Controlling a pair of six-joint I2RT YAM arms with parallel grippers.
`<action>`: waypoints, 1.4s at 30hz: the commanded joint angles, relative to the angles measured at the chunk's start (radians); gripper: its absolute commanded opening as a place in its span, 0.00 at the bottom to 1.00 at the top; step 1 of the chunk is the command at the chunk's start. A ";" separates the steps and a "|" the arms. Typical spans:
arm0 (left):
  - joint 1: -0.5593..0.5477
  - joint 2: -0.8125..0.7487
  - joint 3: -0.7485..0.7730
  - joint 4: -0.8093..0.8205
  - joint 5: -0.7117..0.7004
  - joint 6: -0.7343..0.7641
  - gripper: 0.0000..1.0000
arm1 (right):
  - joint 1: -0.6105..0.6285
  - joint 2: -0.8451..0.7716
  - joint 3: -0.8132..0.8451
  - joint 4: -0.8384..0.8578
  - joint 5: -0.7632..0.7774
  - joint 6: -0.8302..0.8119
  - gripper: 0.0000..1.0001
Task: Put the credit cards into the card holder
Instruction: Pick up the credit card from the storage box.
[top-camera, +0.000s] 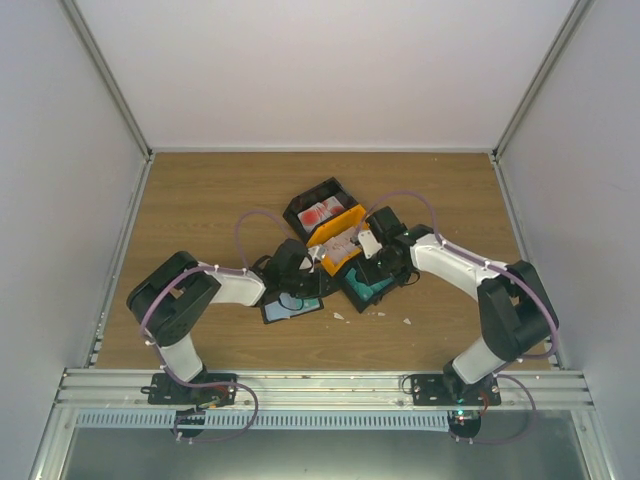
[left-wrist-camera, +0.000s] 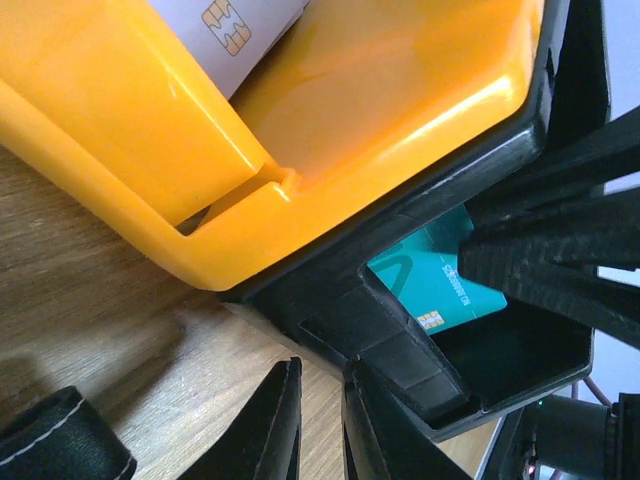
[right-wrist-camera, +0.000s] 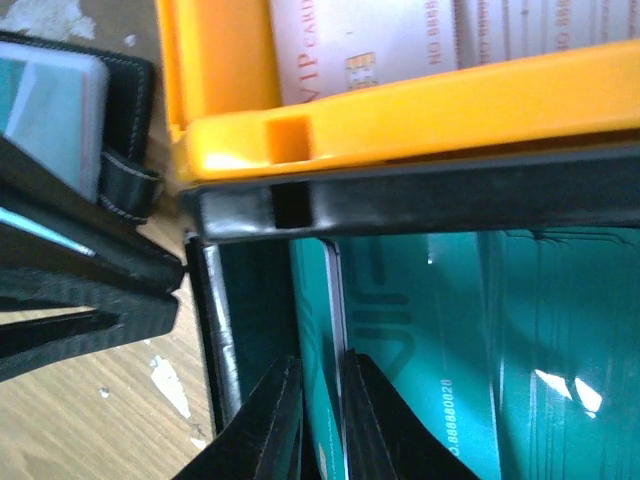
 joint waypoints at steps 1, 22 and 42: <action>-0.009 0.020 0.031 0.050 0.013 0.015 0.16 | 0.022 -0.033 -0.019 -0.029 -0.058 -0.008 0.16; -0.012 0.076 0.062 0.111 0.090 0.022 0.16 | 0.045 -0.032 -0.019 -0.032 -0.017 0.007 0.31; -0.003 -0.110 -0.041 -0.016 -0.116 0.044 0.17 | 0.101 0.027 0.010 0.001 0.030 0.012 0.51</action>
